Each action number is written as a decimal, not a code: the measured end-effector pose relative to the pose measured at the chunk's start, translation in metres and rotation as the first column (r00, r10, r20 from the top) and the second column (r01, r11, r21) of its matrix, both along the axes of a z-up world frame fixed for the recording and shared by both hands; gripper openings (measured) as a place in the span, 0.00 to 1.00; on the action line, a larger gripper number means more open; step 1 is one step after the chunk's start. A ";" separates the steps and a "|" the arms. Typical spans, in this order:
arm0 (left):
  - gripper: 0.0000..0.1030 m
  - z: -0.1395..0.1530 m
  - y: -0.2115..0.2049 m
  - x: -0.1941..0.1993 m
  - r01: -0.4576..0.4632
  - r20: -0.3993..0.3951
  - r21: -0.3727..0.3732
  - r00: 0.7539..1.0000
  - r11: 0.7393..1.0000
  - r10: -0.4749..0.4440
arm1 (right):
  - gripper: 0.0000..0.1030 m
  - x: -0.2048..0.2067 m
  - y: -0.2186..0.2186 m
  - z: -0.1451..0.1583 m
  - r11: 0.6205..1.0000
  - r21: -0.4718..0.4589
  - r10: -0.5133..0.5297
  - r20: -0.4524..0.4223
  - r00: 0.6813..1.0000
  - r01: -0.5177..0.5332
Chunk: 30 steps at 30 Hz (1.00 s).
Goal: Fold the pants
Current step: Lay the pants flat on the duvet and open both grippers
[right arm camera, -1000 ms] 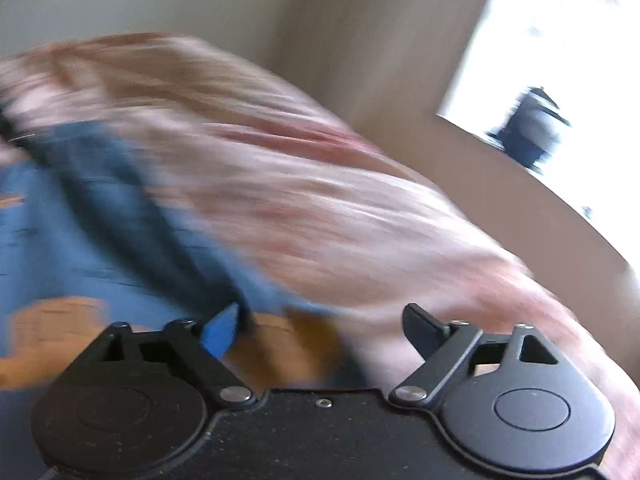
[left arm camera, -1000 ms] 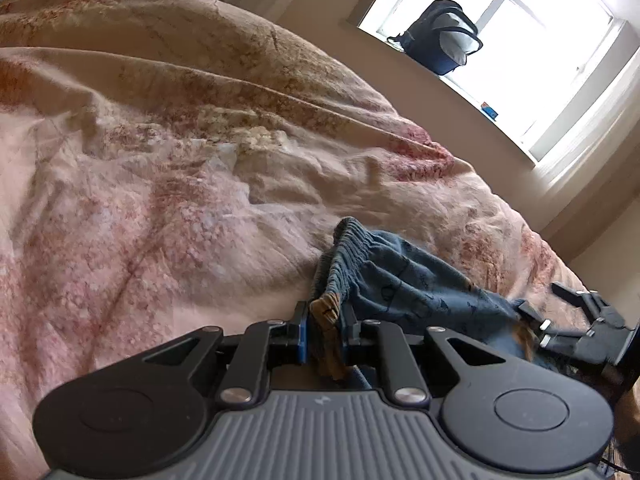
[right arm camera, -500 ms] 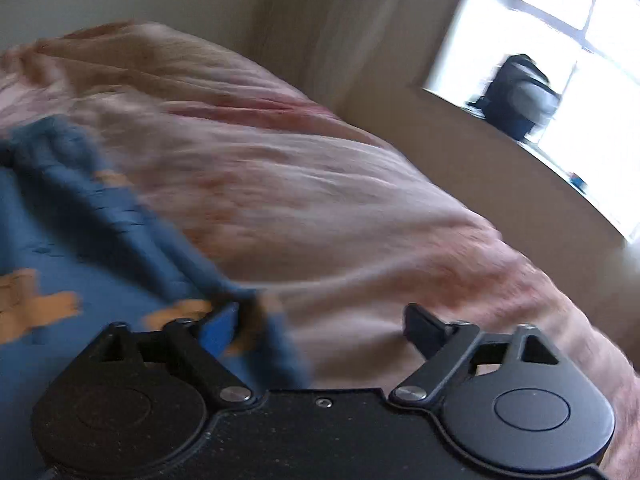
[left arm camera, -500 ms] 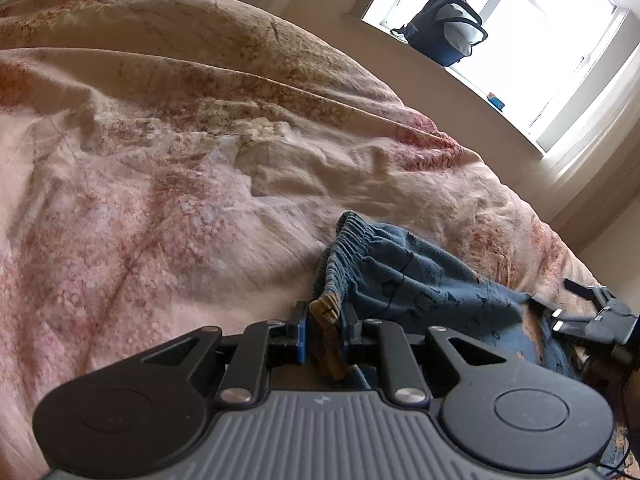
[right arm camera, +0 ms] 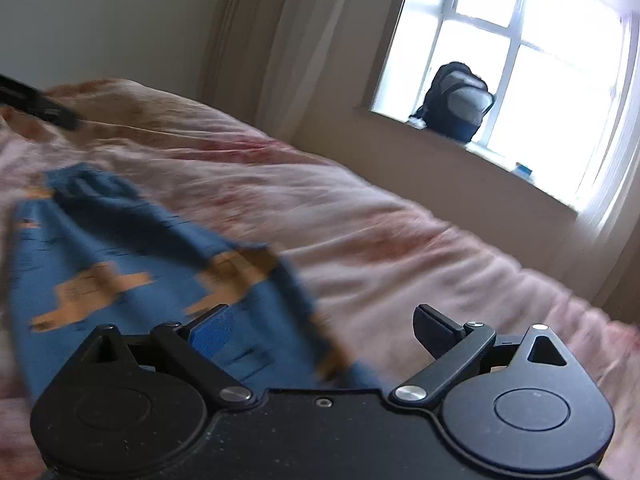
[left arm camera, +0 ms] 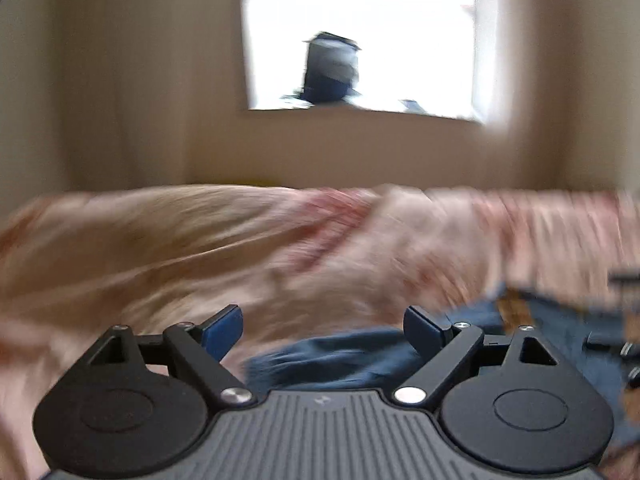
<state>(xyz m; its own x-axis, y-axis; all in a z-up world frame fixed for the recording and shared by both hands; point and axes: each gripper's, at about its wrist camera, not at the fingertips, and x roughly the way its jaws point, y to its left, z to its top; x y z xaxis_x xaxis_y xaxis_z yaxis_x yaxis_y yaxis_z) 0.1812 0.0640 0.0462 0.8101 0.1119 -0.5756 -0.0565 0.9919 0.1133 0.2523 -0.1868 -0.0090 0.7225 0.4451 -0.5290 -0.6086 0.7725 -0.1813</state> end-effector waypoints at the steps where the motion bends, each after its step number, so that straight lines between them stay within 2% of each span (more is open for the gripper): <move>1: 0.85 -0.009 -0.012 0.012 0.032 -0.039 0.068 0.999 0.997 -0.029 | 0.94 -0.009 0.000 -0.001 1.000 0.013 -0.001 -0.012 1.000 0.001; 4: 0.79 -0.040 -0.030 0.043 0.103 -0.131 0.222 0.989 0.970 -0.075 | 0.95 -0.036 -0.002 -0.002 1.000 0.003 -0.002 -0.018 1.000 0.002; 6: 0.79 -0.058 -0.029 0.059 0.062 -0.148 0.319 0.989 0.946 -0.015 | 0.95 -0.048 -0.007 -0.007 1.000 -0.023 -0.003 -0.030 1.000 0.003; 7: 0.79 -0.063 -0.023 0.069 0.010 -0.149 0.339 0.988 0.941 0.043 | 0.95 -0.053 -0.012 -0.010 0.999 -0.050 -0.016 -0.035 0.999 0.014; 10: 0.79 -0.063 0.003 0.085 -0.129 -0.151 0.295 0.972 0.947 0.180 | 0.95 -0.059 -0.035 -0.021 0.982 -0.150 -0.120 -0.012 0.993 0.117; 12: 0.79 -0.050 0.011 0.082 -0.205 -0.113 0.245 0.965 0.947 0.238 | 0.95 -0.060 -0.057 -0.022 0.948 -0.188 -0.255 0.037 0.966 0.258; 13: 0.81 -0.040 0.009 0.073 -0.233 -0.067 0.207 0.966 0.950 0.251 | 0.95 -0.062 -0.068 -0.020 0.928 -0.186 -0.318 0.054 0.947 0.322; 14: 0.89 -0.032 0.006 0.064 -0.233 -0.026 0.163 0.970 0.959 0.241 | 0.95 -0.065 -0.077 -0.016 0.917 -0.167 -0.359 0.055 0.932 0.363; 16: 0.97 -0.019 -0.009 0.042 -0.151 0.029 0.069 0.988 0.986 0.149 | 0.97 -0.076 -0.091 -0.007 0.919 -0.089 -0.383 0.034 0.923 0.385; 18: 0.97 -0.020 -0.032 0.031 -0.037 -0.009 0.038 0.999 0.999 0.037 | 0.99 -0.087 -0.092 -0.003 0.934 -0.055 -0.352 0.021 0.936 0.353; 19: 0.97 -0.027 -0.047 0.027 0.033 -0.054 0.035 0.998 0.999 -0.031 | 0.99 -0.090 -0.088 -0.004 0.942 -0.055 -0.332 0.018 0.943 0.332; 21: 0.97 -0.047 -0.069 0.029 0.131 -0.137 0.093 0.984 0.987 -0.118 | 0.99 -0.090 -0.086 -0.011 0.948 -0.067 -0.314 -0.014 0.949 0.312; 22: 0.95 -0.061 -0.079 0.030 0.145 -0.180 0.147 0.977 0.979 -0.117 | 0.99 -0.085 -0.088 -0.015 0.945 -0.080 -0.320 -0.038 0.947 0.316; 23: 0.97 -0.072 -0.081 0.029 0.129 -0.194 0.170 0.976 0.977 -0.095 | 0.99 -0.082 -0.092 -0.019 0.939 -0.094 -0.337 -0.058 0.940 0.331; 25: 1.00 -0.079 -0.069 0.031 0.077 -0.165 0.129 0.985 0.989 -0.055 | 0.99 -0.077 -0.110 -0.022 0.915 -0.117 -0.395 -0.058 0.917 0.387; 27: 1.00 -0.073 -0.060 0.035 0.018 -0.173 0.109 0.985 0.994 0.001 | 0.99 -0.072 -0.131 -0.018 0.855 -0.189 -0.488 0.020 0.873 0.483; 28: 1.00 -0.069 -0.055 0.039 -0.023 -0.172 0.111 0.984 0.993 0.042 | 0.99 -0.068 -0.147 -0.012 0.804 -0.214 -0.553 0.075 0.830 0.555; 30: 0.99 -0.057 -0.052 0.048 -0.113 -0.161 0.136 0.978 0.984 0.135 | 0.99 -0.066 -0.179 0.006 0.725 -0.170 -0.663 0.094 0.743 0.668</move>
